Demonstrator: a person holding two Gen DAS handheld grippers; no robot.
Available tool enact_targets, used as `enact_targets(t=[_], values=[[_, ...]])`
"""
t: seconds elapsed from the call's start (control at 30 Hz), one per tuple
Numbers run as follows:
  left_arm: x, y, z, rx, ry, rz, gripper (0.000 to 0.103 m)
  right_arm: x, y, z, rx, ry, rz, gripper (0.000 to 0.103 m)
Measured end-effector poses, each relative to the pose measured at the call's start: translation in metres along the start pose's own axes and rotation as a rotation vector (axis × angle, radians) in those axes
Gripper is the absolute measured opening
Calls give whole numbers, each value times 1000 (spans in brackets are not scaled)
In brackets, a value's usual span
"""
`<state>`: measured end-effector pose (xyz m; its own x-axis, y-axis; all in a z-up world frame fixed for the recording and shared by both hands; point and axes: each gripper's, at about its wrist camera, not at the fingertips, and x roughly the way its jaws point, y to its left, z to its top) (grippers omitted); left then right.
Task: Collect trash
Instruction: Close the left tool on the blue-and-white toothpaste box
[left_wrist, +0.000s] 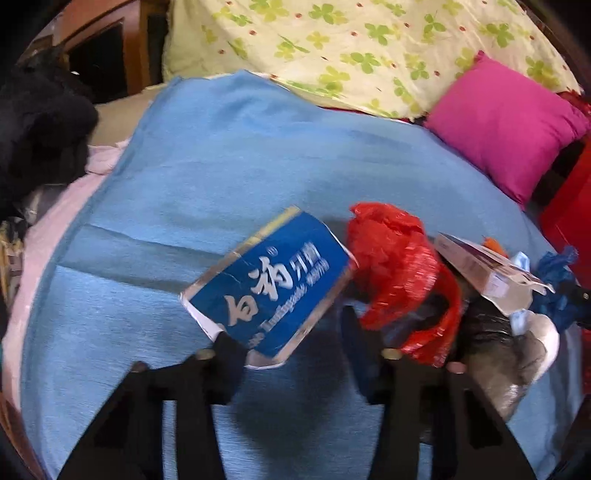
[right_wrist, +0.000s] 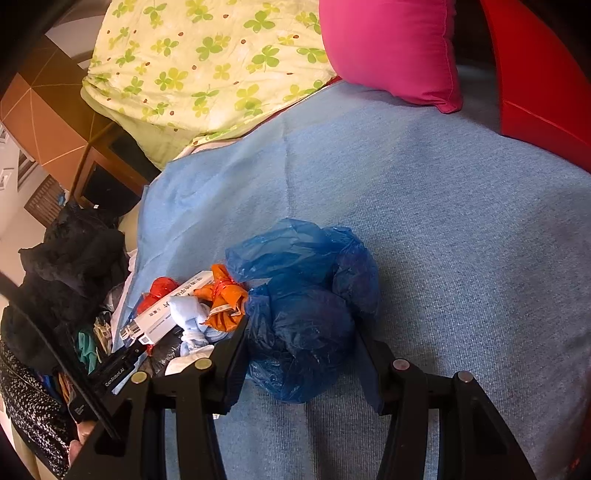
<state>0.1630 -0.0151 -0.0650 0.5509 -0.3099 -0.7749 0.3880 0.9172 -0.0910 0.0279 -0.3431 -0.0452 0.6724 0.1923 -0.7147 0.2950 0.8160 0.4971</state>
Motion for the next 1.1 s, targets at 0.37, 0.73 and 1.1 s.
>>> enact_targets(t=[0.37,0.73,1.1], values=[[-33,5,8,-11,-71,15,66,1,-2,0,-1,1,3,54],[-30,11,16,24,-83,97,66,2,0,0,-5,-1,-2,54],[-7,1,24,84,-49,125,67,3,3,-1,-21,-3,-9,55]])
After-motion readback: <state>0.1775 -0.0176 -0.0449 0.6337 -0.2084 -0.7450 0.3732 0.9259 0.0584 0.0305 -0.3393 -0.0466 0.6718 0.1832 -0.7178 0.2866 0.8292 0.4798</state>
